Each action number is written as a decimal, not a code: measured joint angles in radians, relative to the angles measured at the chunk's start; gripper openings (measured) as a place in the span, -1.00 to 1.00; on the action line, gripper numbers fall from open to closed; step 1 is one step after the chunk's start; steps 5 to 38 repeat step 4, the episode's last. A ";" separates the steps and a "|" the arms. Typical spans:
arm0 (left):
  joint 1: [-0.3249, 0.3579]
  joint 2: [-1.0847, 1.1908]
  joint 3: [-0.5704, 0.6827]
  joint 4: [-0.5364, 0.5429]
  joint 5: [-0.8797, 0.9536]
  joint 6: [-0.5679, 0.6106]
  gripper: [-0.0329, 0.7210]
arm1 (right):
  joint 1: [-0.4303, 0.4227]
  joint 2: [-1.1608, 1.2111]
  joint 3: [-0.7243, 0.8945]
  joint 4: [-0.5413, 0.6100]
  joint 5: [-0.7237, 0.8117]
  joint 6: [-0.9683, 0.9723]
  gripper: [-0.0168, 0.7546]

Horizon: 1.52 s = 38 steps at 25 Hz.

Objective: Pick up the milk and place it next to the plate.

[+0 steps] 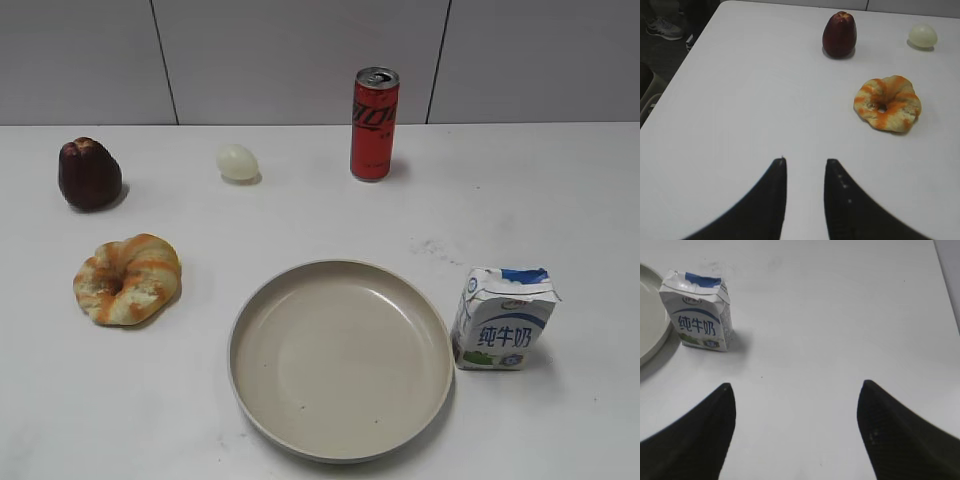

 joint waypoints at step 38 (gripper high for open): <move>0.000 0.000 0.000 0.000 0.000 0.000 -0.36 | 0.000 -0.112 0.000 0.000 0.000 0.001 0.53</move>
